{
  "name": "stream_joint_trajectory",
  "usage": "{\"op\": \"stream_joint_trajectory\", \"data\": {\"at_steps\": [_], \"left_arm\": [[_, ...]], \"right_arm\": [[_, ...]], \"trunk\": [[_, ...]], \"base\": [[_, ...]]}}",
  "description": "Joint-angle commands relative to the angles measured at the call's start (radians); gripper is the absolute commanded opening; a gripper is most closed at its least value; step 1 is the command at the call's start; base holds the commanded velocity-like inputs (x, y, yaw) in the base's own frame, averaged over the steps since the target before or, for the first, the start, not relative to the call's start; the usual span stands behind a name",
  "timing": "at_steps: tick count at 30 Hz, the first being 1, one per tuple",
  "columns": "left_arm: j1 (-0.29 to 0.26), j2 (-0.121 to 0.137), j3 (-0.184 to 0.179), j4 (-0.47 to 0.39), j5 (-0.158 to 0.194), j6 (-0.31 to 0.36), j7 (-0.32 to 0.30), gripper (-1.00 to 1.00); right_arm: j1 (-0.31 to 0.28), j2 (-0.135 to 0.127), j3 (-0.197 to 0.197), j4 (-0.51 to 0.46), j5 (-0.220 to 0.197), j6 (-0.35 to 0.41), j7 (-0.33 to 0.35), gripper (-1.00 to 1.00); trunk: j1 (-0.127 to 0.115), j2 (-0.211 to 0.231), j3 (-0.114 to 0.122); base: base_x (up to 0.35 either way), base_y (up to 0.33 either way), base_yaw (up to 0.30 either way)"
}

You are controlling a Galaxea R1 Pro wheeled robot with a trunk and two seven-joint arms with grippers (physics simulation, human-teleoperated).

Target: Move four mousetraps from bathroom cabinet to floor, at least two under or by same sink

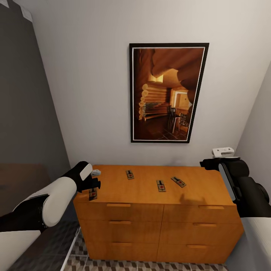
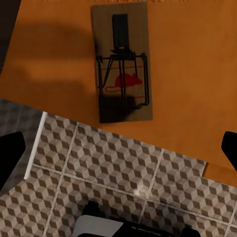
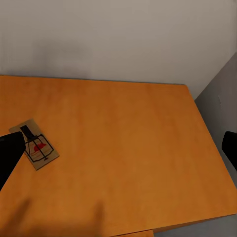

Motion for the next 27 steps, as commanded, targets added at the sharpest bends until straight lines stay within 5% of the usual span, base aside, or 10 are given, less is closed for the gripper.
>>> {"op": "stream_joint_trajectory", "data": {"at_steps": [1, 27], "left_arm": [[-0.001, 0.000, 0.004, -0.002, 0.010, 0.002, 0.010, 1.00], [-0.001, -0.002, -0.002, 0.004, 0.006, -0.031, 0.013, 1.00]], "right_arm": [[-0.001, 0.000, 0.000, -0.001, 0.002, 0.004, 0.000, 1.00], [-0.001, 0.000, 0.002, -0.001, 0.002, 0.004, 0.000, 1.00]], "trunk": [[0.001, -0.002, -0.002], [0.004, -0.009, -0.005]], "base": [[0.000, 0.000, 0.000], [0.000, 0.000, 0.000]]}}
